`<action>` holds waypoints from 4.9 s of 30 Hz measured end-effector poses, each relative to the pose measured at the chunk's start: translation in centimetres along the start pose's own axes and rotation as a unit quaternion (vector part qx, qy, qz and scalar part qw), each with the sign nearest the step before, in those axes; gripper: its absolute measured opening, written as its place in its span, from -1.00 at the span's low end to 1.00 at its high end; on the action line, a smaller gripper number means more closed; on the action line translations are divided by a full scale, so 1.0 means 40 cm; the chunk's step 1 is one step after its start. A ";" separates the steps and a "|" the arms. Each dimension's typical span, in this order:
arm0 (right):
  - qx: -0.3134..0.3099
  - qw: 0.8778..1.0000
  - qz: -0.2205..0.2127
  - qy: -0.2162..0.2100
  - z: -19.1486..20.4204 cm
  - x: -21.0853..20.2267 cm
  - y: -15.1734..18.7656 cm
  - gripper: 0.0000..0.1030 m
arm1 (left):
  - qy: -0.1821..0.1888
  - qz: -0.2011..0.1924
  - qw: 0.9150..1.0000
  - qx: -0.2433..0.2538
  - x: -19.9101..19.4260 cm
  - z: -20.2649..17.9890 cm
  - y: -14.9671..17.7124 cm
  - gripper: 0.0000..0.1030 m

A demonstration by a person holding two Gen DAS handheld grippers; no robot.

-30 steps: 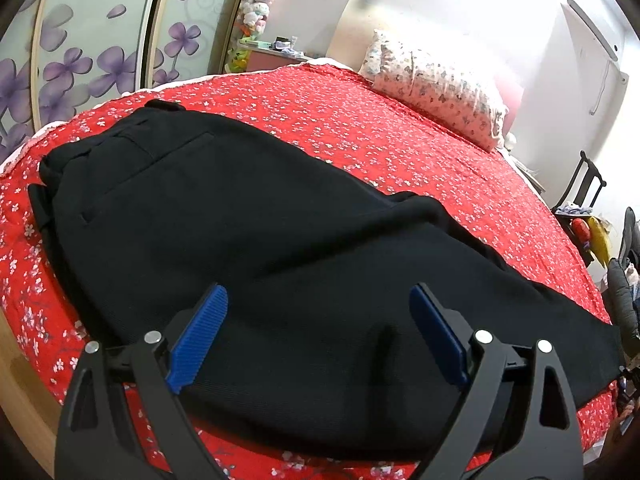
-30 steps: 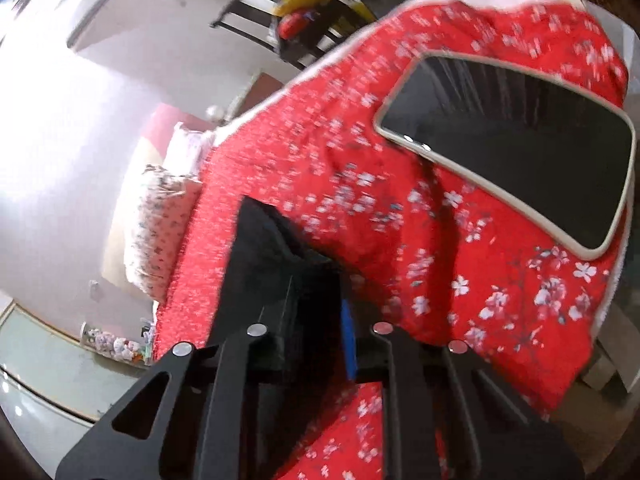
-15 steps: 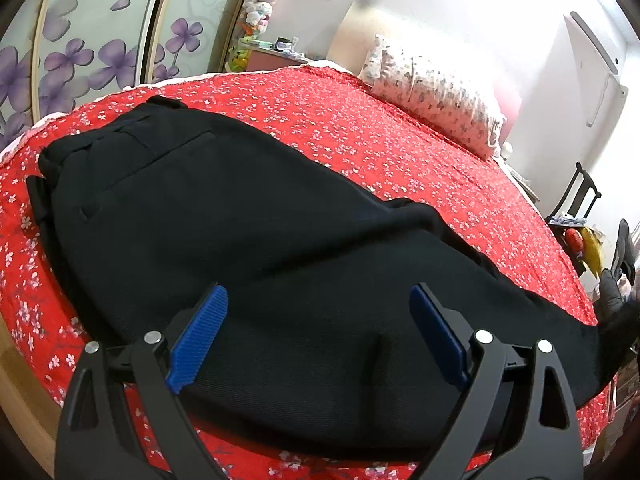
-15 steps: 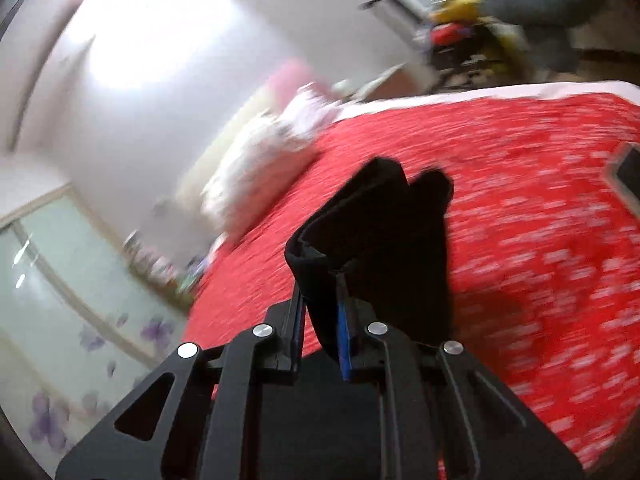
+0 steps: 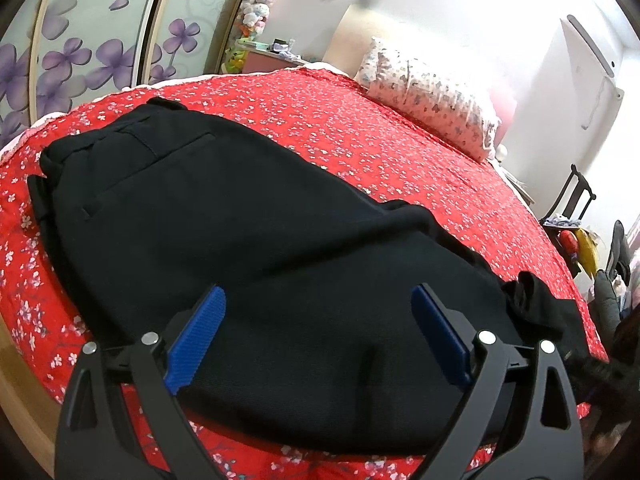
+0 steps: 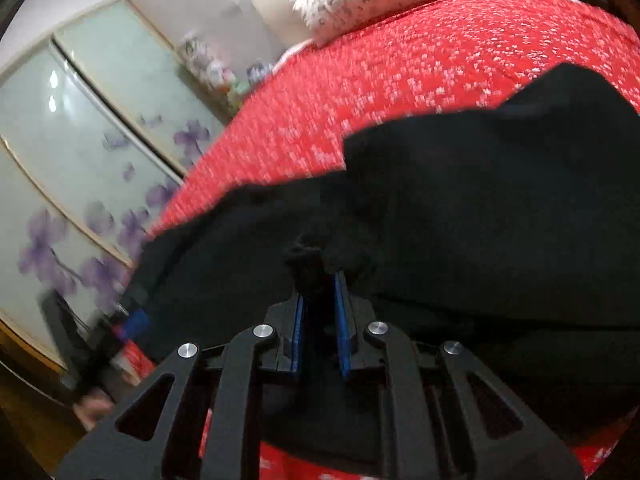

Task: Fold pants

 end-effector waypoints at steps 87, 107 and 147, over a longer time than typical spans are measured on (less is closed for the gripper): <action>-0.027 0.989 -0.039 -0.137 0.048 -0.153 0.041 0.64 | -0.006 0.034 0.979 -0.199 -0.018 0.352 -0.243 -0.60; 0.090 0.958 -0.232 -0.143 -0.112 -0.396 -0.075 0.64 | 0.164 -0.043 0.980 0.103 -0.356 -0.493 -0.213 -0.61; 0.089 0.947 -0.282 -0.126 -0.192 -0.493 -0.095 0.64 | 0.246 -0.068 0.934 0.251 -0.356 -0.685 0.199 0.96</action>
Point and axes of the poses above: each gripper's, at about its wrist camera, not at the fingertips, and x roughly the way its jaws point, z to its left, y to its underside, the point moved 7 cm from there along x, roughly the way its jaws point, and after that the axes turned 13 degrees about -y, right-handed, at the moved point
